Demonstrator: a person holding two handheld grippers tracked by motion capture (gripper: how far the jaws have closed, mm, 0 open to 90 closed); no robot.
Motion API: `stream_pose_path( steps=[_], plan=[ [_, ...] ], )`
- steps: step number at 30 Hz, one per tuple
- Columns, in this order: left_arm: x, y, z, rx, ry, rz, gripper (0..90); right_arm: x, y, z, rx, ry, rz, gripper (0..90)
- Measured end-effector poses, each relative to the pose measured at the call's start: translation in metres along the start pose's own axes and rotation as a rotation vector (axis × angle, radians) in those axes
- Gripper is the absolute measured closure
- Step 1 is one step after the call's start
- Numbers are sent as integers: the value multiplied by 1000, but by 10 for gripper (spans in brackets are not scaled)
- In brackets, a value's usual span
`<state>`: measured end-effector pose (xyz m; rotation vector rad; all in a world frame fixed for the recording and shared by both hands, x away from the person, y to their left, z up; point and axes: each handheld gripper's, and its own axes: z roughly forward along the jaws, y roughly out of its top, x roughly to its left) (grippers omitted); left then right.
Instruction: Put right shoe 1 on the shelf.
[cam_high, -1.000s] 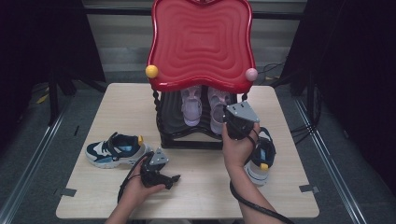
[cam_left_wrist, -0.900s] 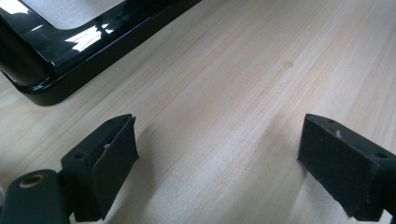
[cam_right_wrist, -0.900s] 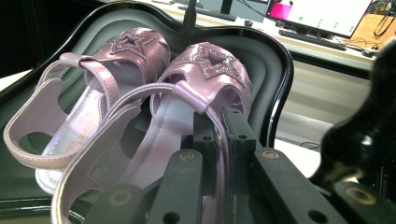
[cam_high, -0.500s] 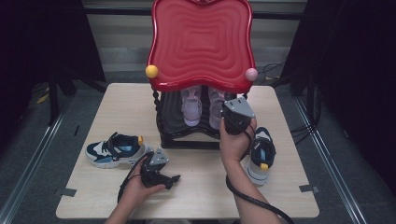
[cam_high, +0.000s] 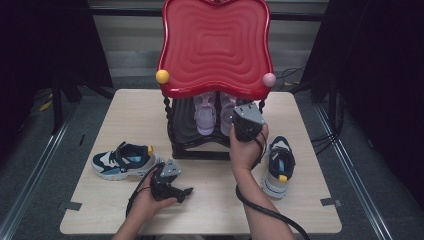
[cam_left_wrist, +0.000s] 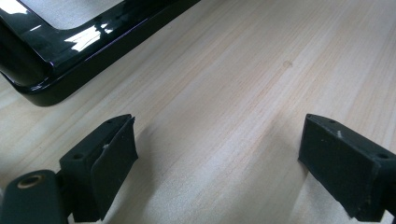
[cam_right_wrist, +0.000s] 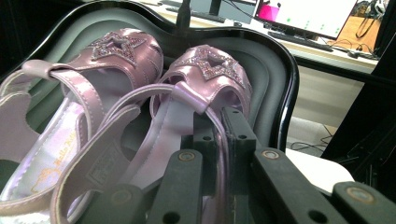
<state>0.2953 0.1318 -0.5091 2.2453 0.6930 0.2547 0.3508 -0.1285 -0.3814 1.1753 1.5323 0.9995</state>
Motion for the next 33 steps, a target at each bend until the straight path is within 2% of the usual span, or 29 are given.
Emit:
stream_pose_path(
  steps=[8, 18, 33],
  plan=[
    [0, 0, 0, 0, -1, 1, 105, 2, 0, 8, -11, -4, -22, 849],
    [0, 0, 0, 1, -1, 2, 103, 1, -3, 14, -8, 2, -13, 849],
    [0, 0, 0, 8, -4, 8, 102, 6, -11, 15, -16, 48, -27, 848]
  ],
)
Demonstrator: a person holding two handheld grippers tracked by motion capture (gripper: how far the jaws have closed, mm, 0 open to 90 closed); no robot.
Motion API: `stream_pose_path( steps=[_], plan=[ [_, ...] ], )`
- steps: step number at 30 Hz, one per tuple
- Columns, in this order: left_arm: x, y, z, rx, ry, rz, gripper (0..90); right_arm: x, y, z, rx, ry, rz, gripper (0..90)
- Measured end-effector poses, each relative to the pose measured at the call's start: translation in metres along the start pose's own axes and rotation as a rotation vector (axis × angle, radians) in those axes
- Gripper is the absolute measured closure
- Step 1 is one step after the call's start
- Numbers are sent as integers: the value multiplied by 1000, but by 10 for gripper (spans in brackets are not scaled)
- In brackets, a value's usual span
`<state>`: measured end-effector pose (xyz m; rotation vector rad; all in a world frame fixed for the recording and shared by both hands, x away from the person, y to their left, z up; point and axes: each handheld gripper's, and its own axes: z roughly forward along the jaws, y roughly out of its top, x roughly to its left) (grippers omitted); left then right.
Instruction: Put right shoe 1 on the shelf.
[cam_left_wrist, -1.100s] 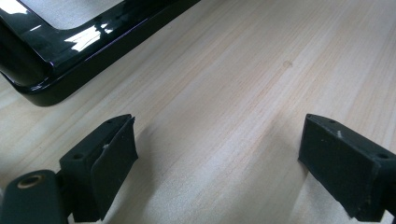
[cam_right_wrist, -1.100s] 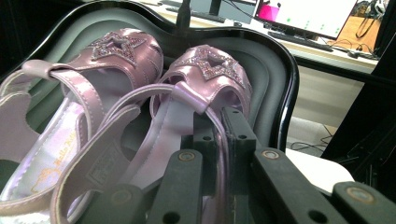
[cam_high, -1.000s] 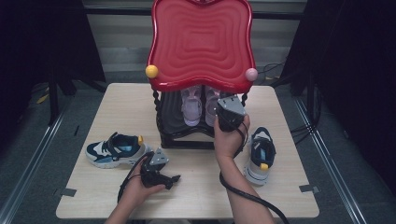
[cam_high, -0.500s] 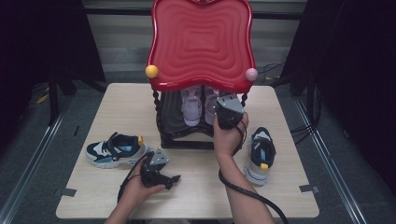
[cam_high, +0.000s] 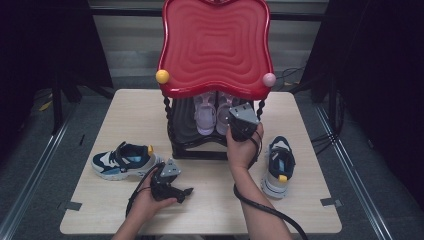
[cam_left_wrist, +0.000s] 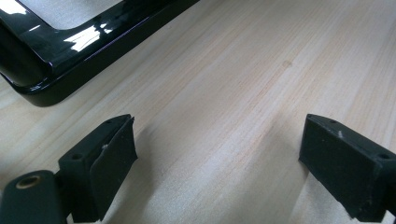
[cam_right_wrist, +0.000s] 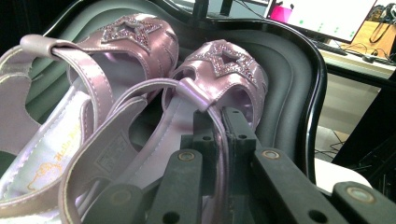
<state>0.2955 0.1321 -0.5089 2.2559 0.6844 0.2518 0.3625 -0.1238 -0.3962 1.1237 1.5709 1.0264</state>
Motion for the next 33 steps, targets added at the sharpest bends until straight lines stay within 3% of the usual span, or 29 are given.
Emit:
stream_pose_path(
  steps=[14, 18, 24, 27, 33],
  plan=[
    [0, 0, 0, 1, 1, 4, 101, -2, -6, -1, 1, 50, -38, 848],
    [0, 0, 0, 1, 1, 4, 101, -3, -9, -1, 19, 47, -68, 844],
    [0, 0, 0, 1, 1, 4, 101, -3, -10, -1, 30, 52, -67, 830],
    [0, 0, 0, 1, 1, 5, 101, -4, -9, -1, 42, 62, -58, 812],
    [0, 0, 0, 1, 1, 4, 101, -5, -9, 1, 68, 66, -53, 692]
  ],
)
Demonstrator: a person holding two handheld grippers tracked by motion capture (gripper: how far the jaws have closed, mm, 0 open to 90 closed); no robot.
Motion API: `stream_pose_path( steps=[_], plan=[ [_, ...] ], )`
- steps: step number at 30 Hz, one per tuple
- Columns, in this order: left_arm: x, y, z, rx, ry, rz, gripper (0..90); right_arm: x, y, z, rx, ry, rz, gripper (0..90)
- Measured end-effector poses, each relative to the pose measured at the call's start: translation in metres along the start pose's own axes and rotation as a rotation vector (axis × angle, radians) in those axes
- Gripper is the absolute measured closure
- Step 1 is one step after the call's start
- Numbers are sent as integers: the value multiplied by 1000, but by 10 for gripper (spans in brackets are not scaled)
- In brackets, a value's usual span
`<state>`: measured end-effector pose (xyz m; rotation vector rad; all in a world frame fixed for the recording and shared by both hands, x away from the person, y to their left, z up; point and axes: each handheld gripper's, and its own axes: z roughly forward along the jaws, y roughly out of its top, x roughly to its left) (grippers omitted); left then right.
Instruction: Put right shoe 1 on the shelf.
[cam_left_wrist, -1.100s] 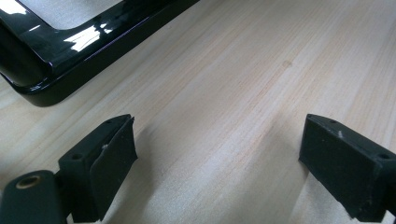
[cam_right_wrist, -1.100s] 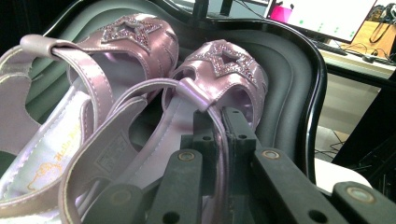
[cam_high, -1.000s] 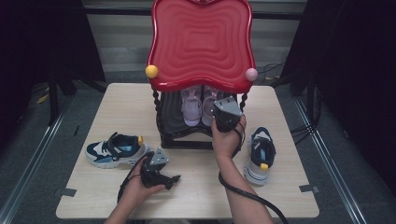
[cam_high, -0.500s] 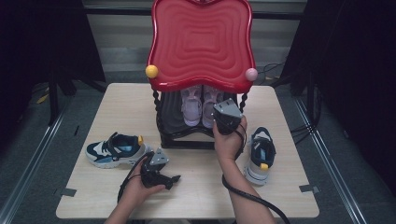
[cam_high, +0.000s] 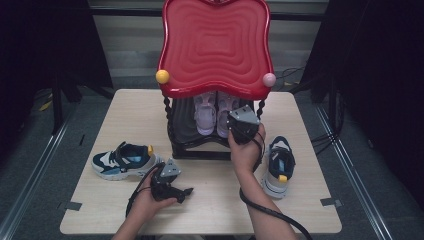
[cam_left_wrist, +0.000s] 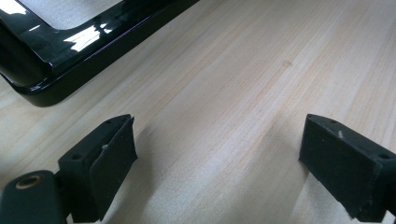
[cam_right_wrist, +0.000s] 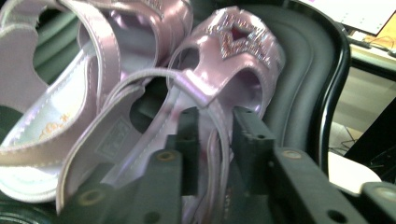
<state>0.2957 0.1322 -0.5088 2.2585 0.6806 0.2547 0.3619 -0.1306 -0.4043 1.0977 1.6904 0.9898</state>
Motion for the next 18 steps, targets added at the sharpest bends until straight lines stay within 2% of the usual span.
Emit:
stream_pose_path(
  steps=[3, 5, 15, 18],
  plan=[
    [0, 0, 0, 0, 0, 0, 101, -1, 0, -2, -12, -1, -20, 640],
    [0, 0, 0, 0, 0, 0, 101, -3, 1, -4, -13, 0, -25, 638],
    [0, 0, 0, 0, 0, 0, 101, -1, 9, -14, -23, 63, -36, 596],
    [0, 0, 0, -1, -1, 0, 101, -1, 14, -21, -26, 87, -40, 570]
  ],
)
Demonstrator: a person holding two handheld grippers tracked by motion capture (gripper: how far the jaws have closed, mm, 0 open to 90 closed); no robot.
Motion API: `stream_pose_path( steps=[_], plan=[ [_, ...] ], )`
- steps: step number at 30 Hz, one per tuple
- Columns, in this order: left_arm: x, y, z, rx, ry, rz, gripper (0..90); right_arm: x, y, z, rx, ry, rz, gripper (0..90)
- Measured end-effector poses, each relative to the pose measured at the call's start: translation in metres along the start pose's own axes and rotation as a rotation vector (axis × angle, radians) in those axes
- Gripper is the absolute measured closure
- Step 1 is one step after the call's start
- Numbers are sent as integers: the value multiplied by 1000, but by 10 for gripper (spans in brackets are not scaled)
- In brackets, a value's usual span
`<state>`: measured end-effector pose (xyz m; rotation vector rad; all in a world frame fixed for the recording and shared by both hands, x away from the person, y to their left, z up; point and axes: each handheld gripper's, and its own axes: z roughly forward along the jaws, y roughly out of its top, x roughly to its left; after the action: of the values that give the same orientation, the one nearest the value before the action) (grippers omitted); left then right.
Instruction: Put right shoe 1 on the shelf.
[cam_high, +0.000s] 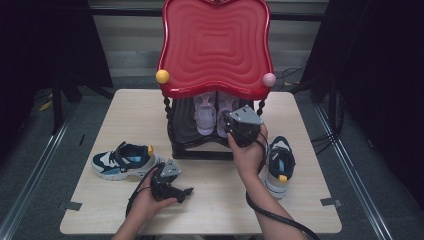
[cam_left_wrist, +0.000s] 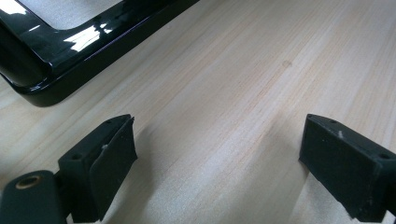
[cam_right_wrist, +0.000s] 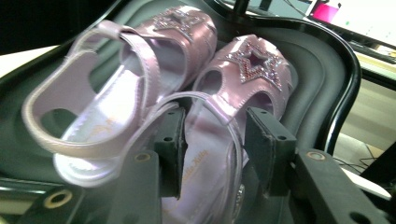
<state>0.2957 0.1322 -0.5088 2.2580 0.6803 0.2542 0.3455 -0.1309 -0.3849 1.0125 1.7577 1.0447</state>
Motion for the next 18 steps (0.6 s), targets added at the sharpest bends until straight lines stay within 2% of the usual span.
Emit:
stream_pose_path(
  steps=[6, 12, 18],
  plan=[
    [0, 0, 0, 0, 0, -1, 101, 2, 3, -11, 4, 46, -8, 522],
    [0, 0, 0, 0, 0, 0, 101, -1, 3, -21, 4, 82, 6, 498],
    [0, 0, 0, 1, 3, 3, 101, -1, -3, -35, 28, 155, 10, 435]
  ],
)
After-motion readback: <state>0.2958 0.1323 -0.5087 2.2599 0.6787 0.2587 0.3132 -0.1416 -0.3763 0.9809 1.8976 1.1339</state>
